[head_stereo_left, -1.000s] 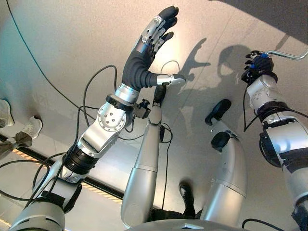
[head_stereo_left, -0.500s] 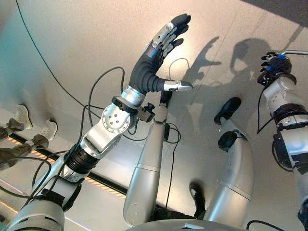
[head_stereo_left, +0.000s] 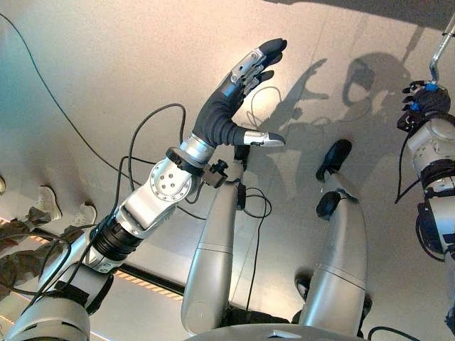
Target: Raise the hospital bed
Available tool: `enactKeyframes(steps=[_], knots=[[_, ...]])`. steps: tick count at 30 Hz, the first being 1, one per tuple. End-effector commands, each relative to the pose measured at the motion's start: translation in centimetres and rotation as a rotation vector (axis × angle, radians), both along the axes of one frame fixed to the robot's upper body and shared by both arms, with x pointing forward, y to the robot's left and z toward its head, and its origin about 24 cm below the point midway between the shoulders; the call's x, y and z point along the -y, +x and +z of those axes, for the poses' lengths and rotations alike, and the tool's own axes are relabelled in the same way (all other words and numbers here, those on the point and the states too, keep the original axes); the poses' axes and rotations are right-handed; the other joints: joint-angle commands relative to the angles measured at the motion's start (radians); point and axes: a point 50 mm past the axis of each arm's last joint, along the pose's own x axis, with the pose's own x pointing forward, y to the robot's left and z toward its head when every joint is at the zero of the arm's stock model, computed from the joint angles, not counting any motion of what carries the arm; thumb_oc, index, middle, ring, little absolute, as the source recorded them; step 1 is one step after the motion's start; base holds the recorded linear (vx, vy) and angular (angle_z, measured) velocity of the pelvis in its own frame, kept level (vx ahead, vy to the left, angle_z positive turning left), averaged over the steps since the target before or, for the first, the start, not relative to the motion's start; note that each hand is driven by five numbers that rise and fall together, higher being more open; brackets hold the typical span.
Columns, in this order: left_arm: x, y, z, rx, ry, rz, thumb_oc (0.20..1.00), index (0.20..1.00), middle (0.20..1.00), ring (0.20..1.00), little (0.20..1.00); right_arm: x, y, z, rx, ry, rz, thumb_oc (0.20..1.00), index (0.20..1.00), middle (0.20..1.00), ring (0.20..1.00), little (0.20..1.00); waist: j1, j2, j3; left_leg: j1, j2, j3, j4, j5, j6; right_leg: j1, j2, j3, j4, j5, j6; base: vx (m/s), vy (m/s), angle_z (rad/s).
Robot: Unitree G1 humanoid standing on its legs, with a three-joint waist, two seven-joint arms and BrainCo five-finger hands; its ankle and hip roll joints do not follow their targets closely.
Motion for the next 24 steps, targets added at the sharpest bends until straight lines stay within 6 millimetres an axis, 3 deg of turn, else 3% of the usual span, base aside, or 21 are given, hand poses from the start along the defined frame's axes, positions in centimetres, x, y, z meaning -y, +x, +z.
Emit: enactKeyframes(steps=[1, 4, 5, 7, 9, 11, 12, 14, 15, 17, 19, 20, 21, 22, 23, 24], knots=[[-0.1, -2.2, 1.7, 0.115, -0.074, -0.064, 1.000, 1.000, 1.000, 1.000, 1.000, 5.1, -4.4, -4.2, -0.130, 0.073, -0.236, 0.200, 0.200, 0.200, 0.200, 0.200, -0.052, 0.045, -0.013, 0.008, 0.007, 0.020, -0.055, 0.001, 0.039, 0.049, 0.040, 0.030, 0.106, -0.159, 0.039, -0.03, -0.028, -0.04], [-0.4, -2.2, 1.5, 0.101, -0.069, -0.054, 1.000, 1.000, 1.000, 1.000, 1.000, 5.7, -4.9, -4.1, -0.145, 0.056, -0.264, 0.200, 0.200, 0.200, 0.200, 0.200, -0.065, 0.039, -0.013, 0.039, 0.010, 0.024, -0.058, -0.021, 0.030, 0.066, 0.045, 0.043, 0.119, -0.182, 0.042, 0.00, -0.029, -0.04], [-0.5, -2.2, 1.7, 0.112, -0.068, -0.048, 1.000, 1.000, 1.000, 1.000, 1.000, 5.8, -4.8, -3.7, -0.135, 0.053, -0.269, 0.200, 0.200, 0.200, 0.200, 0.200, -0.065, 0.040, -0.013, 0.019, 0.014, 0.032, -0.072, 0.006, 0.034, 0.044, 0.046, 0.034, 0.110, -0.159, 0.036, -0.05, -0.024, -0.06], [-0.6, -2.2, 1.3, 0.096, -0.064, -0.044, 1.000, 1.000, 1.000, 1.000, 1.000, 6.2, -5.3, -3.8, -0.144, 0.051, -0.288, 0.200, 0.200, 0.200, 0.200, 0.200, -0.070, 0.038, -0.013, 0.047, 0.017, 0.030, -0.065, -0.019, 0.027, 0.066, 0.048, 0.045, 0.124, -0.184, 0.040, 0.02, -0.026, -0.05], [-1.0, -2.2, 1.6, 0.109, -0.070, -0.029, 1.000, 1.000, 1.000, 1.000, 1.000, 6.2, -5.2, -3.2, -0.101, 0.058, -0.289, 0.200, 0.200, 0.200, 0.200, 0.200, -0.077, 0.033, -0.013, 0.033, 0.025, 0.039, -0.077, 0.006, 0.031, 0.046, 0.054, 0.037, 0.116, -0.163, 0.033, -0.03, -0.015, -0.03], [-1.1, -2.2, 1.2, 0.093, -0.070, -0.024, 1.000, 1.000, 1.000, 1.000, 1.000, 6.1, -5.1, -3.2, -0.065, 0.059, -0.272, 0.200, 0.200, 0.200, 0.200, 0.200, -0.088, 0.018, -0.013, 0.065, 0.027, 0.037, -0.073, -0.016, 0.024, 0.071, 0.061, 0.045, 0.129, -0.186, 0.037, -0.01, -0.048, -0.02], [-1.3, -2.3, 1.6, 0.112, -0.081, -0.014, 1.000, 1.000, 1.000, 1.000, 1.000, 5.7, -4.9, -2.9, -0.011, 0.066, -0.253, 0.200, 0.200, 0.200, 0.200, 0.200, -0.096, 0.008, -0.013, 0.046, 0.034, 0.042, -0.087, 0.014, 0.028, 0.055, 0.066, 0.035, 0.110, -0.158, 0.030, 0.03, -0.057, -0.06], [-1.5, -2.3, 1.4, 0.102, -0.086, -0.007, 1.000, 1.000, 1.000, 1.000, 1.000, 5.5, -5.0, -3.6, -0.011, 0.058, -0.241, 0.200, 0.200, 0.200, 0.200, 0.200, -0.104, -0.001, -0.013, 0.081, 0.033, 0.037, -0.084, -0.012, 0.022, 0.087, 0.067, 0.042, 0.116, -0.183, 0.035, -0.01, -0.043, -0.08], [-1.7, -2.4, 1.7, 0.119, -0.091, 0.002, 1.000, 1.000, 1.000, 1.000, 1.000, 5.0, -4.8, -3.2, 0.040, 0.058, -0.216, 0.200, 0.200, 0.200, 0.200, 0.200, -0.109, -0.009, -0.013, 0.064, 0.039, 0.043, -0.101, 0.019, 0.025, 0.070, 0.070, 0.031, 0.100, -0.156, 0.029, 0.00, -0.040, -0.06], [-2.1, -2.4, 1.5, 0.113, -0.099, 0.021, 1.000, 1.000, 1.000, 1.000, 1.000, 3.5, -4.7, -3.3, 0.129, 0.053, -0.152, 0.200, 0.200, 0.200, 0.200, 0.200, -0.129, -0.031, -0.013, 0.105, 0.039, 0.039, -0.104, -0.005, 0.018, 0.110, 0.076, 0.039, 0.097, -0.178, 0.035, -0.02, -0.038, -0.12], [-2.7, -2.5, 1.9, 0.138, -0.101, 0.051, 1.000, 1.000, 1.000, 1.000, 1.000, 1.2, -4.9, -2.1, 0.291, 0.045, -0.046, 0.200, 0.200, 0.200, 0.200, 0.200, -0.151, -0.058, -0.013, 0.096, 0.044, 0.038, -0.130, 0.031, 0.020, 0.107, 0.083, 0.023, 0.062, -0.142, 0.029, -0.06, -0.047, -0.10], [-2.6, -2.5, 1.6, 0.124, -0.098, 0.049, 1.000, 1.000, 1.000, 1.000, 1.000, 1.2, -5.1, -2.7, 0.277, 0.047, -0.050, 0.200, 0.200, 0.200, 0.200, 0.200, -0.151, -0.061, -0.013, 0.121, 0.041, 0.033, -0.126, 0.010, 0.016, 0.131, 0.083, 0.029, 0.069, -0.163, 0.035, -0.02, -0.033, -0.04], [-3.0, -2.5, 1.8, 0.138, -0.099, 0.069, 1.000, 1.000, 1.000, 1.000, 1.000, 0.1, -5.2, -1.8, 0.339, 0.038, 0.004, 0.200, 0.200, 0.200, 0.200, 0.200, -0.158, -0.068, -0.013, 0.108, 0.046, 0.039, -0.142, 0.035, 0.018, 0.121, 0.083, 0.020, 0.050, -0.139, 0.030, 0.04, -0.020, -0.08], [-3.2, -2.5, 1.6, 0.127, -0.097, 0.078, 1.000, 1.000, 1.000, 1.000, 1.000, -0.7, -5.8, -2.3, 0.364, 0.044, 0.034, 0.200, 0.200, 0.200, 0.200, 0.200, -0.166, -0.078, -0.013, 0.142, 0.045, 0.034, -0.143, 0.013, 0.012, 0.155, 0.086, 0.025, 0.049, -0.159, 0.037, -0.07, -0.020, -0.07], [-3.6, -2.6, 1.9, 0.143, -0.094, 0.085, 1.000, 1.000, 1.000, 1.000, 1.000, -2.0, -6.1, -1.3, 0.443, 0.037, 0.096, 0.200, 0.200, 0.200, 0.200, 0.200, -0.170, -0.087, -0.013, 0.131, 0.048, 0.036, -0.169, 0.051, 0.012, 0.150, 0.091, 0.010, 0.013, -0.121, 0.033, 0.03, -0.025, -0.06], [-3.6, -2.6, 1.5, 0.128, -0.092, 0.084, 1.000, 1.000, 1.000, 1.000, 1.000, -2.0, -6.3, -1.8, 0.427, 0.039, 0.094, 0.200, 0.200, 0.200, 0.200, 0.200, -0.171, -0.090, -0.013, 0.159, 0.046, 0.030, -0.163, 0.024, 0.007, 0.178, 0.091, 0.016, 0.021, -0.147, 0.039, -0.02, -0.017, -0.05]])
